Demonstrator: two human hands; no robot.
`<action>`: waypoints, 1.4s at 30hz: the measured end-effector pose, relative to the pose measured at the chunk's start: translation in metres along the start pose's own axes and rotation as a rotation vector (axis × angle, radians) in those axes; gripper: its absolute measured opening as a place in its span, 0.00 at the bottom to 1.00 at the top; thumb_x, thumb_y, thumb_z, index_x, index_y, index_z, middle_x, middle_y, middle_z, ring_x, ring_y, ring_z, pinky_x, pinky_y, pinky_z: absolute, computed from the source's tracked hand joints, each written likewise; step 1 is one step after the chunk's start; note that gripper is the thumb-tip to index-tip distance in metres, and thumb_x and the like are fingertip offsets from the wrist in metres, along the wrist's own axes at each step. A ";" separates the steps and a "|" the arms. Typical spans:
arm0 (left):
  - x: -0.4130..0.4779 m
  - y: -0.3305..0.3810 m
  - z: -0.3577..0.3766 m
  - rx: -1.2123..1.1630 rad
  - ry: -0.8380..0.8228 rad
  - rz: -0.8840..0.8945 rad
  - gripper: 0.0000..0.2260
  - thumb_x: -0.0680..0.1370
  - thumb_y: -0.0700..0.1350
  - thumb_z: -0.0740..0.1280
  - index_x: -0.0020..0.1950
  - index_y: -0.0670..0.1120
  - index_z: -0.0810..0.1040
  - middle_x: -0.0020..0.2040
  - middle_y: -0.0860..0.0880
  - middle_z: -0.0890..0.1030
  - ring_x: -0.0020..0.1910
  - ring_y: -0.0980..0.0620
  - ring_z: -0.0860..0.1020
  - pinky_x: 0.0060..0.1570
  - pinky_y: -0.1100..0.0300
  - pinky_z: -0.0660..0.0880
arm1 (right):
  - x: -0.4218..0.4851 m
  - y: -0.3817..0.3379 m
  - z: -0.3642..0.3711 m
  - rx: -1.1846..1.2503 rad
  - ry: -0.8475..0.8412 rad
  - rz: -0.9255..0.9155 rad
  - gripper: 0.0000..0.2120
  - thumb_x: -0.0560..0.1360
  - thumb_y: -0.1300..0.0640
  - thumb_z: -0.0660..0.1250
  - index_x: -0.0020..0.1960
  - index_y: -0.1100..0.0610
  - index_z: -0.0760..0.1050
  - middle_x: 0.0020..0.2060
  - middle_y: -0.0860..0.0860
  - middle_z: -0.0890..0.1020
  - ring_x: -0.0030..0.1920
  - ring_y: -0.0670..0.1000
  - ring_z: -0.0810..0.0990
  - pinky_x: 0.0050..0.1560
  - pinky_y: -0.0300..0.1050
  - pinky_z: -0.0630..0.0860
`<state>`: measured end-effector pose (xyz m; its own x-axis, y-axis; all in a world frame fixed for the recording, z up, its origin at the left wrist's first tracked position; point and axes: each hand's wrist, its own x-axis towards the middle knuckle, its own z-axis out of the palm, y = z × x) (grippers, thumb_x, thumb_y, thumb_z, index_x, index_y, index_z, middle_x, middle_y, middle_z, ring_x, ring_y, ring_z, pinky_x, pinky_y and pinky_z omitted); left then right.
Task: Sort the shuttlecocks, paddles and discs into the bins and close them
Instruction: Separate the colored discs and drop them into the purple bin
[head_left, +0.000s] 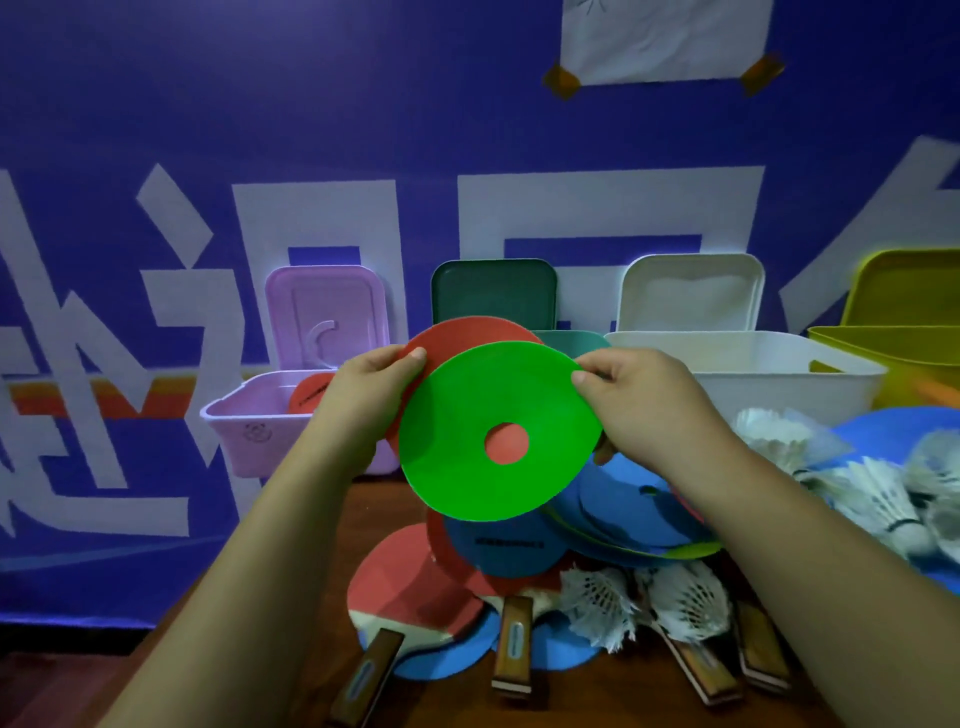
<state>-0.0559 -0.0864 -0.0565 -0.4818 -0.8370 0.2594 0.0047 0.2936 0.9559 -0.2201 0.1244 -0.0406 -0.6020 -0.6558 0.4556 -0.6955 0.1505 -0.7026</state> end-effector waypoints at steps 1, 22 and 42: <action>0.002 0.004 0.008 -0.031 0.002 -0.001 0.09 0.82 0.55 0.70 0.57 0.53 0.84 0.48 0.50 0.88 0.50 0.46 0.86 0.55 0.45 0.83 | 0.002 0.005 -0.010 0.007 0.032 0.011 0.13 0.84 0.59 0.63 0.48 0.56 0.86 0.34 0.57 0.84 0.24 0.53 0.83 0.26 0.38 0.77; 0.048 0.083 0.251 -0.422 -0.277 -0.263 0.07 0.84 0.35 0.60 0.61 0.33 0.73 0.36 0.42 0.82 0.33 0.46 0.85 0.29 0.56 0.83 | 0.030 0.131 -0.202 0.675 0.460 0.380 0.11 0.85 0.70 0.55 0.64 0.62 0.71 0.47 0.66 0.84 0.39 0.58 0.89 0.34 0.46 0.85; 0.017 0.072 0.280 0.506 -0.414 0.132 0.11 0.79 0.46 0.68 0.56 0.45 0.86 0.54 0.40 0.85 0.50 0.44 0.82 0.54 0.52 0.78 | 0.064 0.165 -0.216 0.455 0.289 0.614 0.16 0.86 0.67 0.53 0.71 0.66 0.71 0.66 0.69 0.78 0.58 0.63 0.84 0.57 0.52 0.83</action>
<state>-0.3087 0.0496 -0.0216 -0.8026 -0.5622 0.1995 -0.2760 0.6465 0.7113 -0.4574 0.2672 -0.0093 -0.9447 -0.3279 -0.0035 -0.0189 0.0653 -0.9977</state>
